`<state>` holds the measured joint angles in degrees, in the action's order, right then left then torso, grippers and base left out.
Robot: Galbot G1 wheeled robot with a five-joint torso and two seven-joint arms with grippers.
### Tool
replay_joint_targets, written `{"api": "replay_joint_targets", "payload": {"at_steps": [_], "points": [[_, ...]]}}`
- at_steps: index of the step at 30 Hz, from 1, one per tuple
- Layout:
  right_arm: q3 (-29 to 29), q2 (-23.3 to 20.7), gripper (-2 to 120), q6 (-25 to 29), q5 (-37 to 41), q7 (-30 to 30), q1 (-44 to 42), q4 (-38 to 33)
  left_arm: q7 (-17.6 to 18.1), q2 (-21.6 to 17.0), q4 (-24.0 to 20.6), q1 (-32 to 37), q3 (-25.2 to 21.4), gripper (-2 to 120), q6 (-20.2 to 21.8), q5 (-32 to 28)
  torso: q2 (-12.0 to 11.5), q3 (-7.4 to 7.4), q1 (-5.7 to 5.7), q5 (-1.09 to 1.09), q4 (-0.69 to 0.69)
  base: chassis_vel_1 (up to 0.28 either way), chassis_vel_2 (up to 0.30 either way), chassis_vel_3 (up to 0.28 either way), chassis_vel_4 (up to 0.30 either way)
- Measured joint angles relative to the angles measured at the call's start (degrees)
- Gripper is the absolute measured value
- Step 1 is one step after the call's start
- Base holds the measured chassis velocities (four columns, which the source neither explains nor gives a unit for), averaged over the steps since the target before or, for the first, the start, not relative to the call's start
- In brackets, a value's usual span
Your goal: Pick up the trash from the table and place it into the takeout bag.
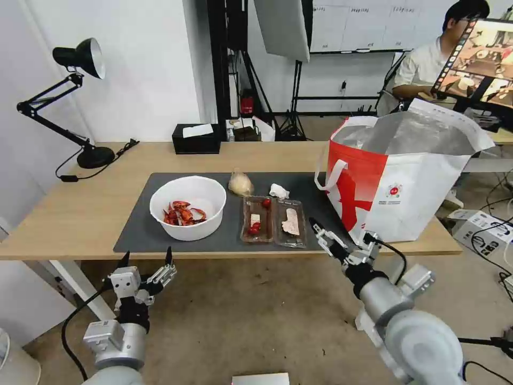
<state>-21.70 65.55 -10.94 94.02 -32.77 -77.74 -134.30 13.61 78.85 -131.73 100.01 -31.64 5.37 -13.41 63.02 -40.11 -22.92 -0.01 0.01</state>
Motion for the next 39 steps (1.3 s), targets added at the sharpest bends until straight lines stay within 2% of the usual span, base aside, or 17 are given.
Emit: {"api": "replay_joint_targets", "payload": {"at_steps": [1,5,15,39], "points": [[1.6,0.96,100,1.72,3.11,-1.73,1.09,0.19,0.0,0.2,0.11,0.2,0.01,100,0.0,0.14,0.0,0.0,0.0,0.0,0.0,0.0,0.0,0.0,0.0],[4.42,2.94,100,4.54,5.05,-4.02,2.92,1.77,0.0,0.4,0.26,0.76,-0.18,100,-0.01,0.35,0.0,0.0,0.0,0.01,-0.01,0.0,0.0,0.0,0.0],[8.07,6.68,100,7.23,1.71,-8.61,6.14,6.42,0.02,0.92,0.87,1.88,-1.22,100,-0.06,0.6,0.0,0.0,0.0,0.01,-0.01,0.0,0.0,0.0,0.0],[9.25,11.49,100,7.38,0.39,-9.76,8.79,11.31,0.28,3.27,1.23,2.9,-1.44,100,-0.09,3.33,0.0,0.0,0.0,0.01,-0.01,0.0,0.0,0.0,0.0]]}}
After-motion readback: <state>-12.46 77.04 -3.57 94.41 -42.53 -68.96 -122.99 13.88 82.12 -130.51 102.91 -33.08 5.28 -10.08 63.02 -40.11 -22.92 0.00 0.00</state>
